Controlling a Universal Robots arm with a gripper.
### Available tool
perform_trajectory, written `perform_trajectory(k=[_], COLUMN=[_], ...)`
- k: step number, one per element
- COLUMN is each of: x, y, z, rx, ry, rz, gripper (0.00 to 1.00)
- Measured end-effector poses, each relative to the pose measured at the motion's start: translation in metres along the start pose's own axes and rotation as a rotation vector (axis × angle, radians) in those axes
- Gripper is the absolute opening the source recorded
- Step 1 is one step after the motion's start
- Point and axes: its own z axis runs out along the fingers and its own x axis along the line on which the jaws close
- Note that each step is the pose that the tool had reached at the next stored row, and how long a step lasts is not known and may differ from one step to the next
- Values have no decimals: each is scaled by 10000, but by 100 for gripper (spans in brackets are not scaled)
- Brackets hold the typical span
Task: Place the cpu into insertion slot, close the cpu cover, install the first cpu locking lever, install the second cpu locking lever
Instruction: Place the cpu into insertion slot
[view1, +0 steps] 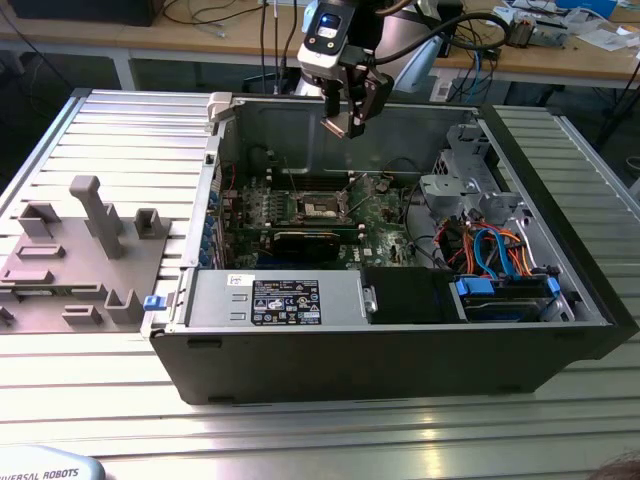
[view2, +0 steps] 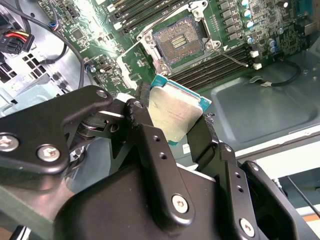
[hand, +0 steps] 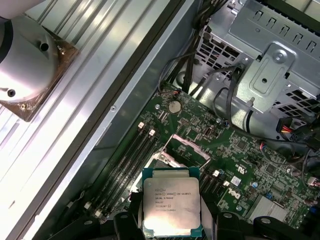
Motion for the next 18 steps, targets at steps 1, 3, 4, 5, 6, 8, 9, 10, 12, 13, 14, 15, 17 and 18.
perform_trajectory(k=[1, 3, 4, 5, 6, 8, 9, 10, 12, 13, 14, 15, 17, 18], x=[0, 0, 0, 0, 0, 0, 0, 0, 0, 0, 0, 0, 0, 0], y=[0, 0, 0, 0, 0, 0, 0, 0, 0, 0, 0, 0, 0, 0], z=[0, 0, 0, 0, 0, 0, 0, 0, 0, 0, 0, 0, 0, 0], rx=[0, 0, -1, -1, -1, -2, -2, -2, -2, -2, -3, -3, -4, -4], ry=[0, -2, -3, -4, -5, -7, -8, -9, -12, -12, -13, -14, -17, -18], rz=[8, 25, 35, 43, 57, 78, 85, 98, 126, 134, 146, 162, 184, 199], gripper=[54, 54, 54, 54, 54, 54, 54, 54, 54, 54, 54, 54, 54, 54])
